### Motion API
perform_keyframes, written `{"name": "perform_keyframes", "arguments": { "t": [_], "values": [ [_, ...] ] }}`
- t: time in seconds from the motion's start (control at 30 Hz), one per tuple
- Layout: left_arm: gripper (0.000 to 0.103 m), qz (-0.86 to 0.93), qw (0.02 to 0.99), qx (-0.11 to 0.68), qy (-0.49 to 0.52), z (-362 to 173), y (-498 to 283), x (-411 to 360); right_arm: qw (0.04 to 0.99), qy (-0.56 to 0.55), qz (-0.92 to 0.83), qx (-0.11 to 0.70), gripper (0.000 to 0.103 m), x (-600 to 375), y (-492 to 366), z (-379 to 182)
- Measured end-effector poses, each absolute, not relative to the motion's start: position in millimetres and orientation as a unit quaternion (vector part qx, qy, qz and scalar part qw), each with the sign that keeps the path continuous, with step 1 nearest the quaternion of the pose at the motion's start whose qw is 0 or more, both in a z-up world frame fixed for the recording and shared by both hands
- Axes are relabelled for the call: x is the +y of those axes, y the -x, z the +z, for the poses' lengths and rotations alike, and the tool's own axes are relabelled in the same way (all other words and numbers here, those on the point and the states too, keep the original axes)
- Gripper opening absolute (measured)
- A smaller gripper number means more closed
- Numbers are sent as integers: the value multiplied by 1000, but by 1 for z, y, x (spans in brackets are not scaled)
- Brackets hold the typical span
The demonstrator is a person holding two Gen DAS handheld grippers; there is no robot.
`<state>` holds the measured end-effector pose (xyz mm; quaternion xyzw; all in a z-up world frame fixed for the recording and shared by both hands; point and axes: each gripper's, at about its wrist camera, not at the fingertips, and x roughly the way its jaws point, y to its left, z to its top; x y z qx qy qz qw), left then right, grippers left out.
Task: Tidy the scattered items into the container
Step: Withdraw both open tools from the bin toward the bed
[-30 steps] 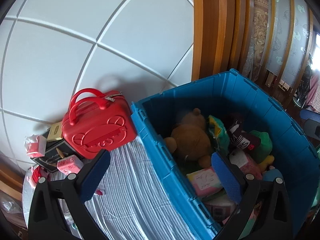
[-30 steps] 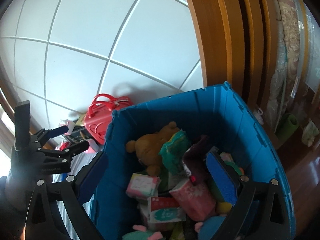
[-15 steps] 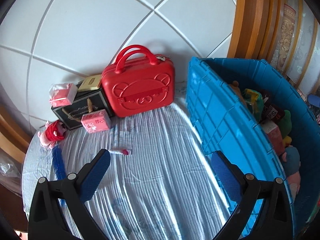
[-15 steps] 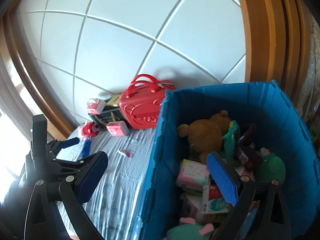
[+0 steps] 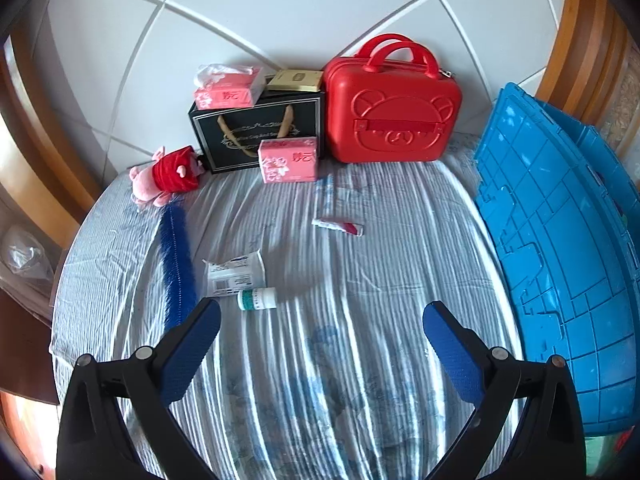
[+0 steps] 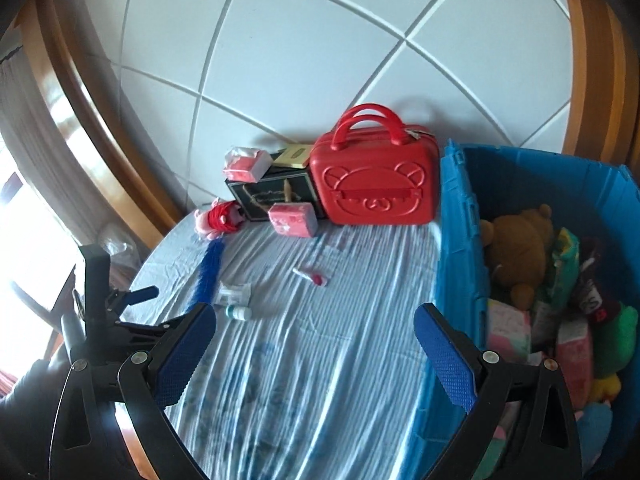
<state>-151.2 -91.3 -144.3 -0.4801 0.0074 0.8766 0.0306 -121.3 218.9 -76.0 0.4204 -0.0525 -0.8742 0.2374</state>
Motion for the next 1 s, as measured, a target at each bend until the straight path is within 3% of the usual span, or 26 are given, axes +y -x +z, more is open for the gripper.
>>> {"name": "perform_keyframes", "arguments": {
  "t": [0.53, 1.0],
  "values": [
    [103, 871, -57, -3, 488, -199, 163, -244, 268, -463, -845, -20, 101, 82, 124, -135],
    [102, 856, -74, 3, 512, -292, 231, -324, 276, -510, -814, 23, 101, -50, 144, -270]
  ]
}}
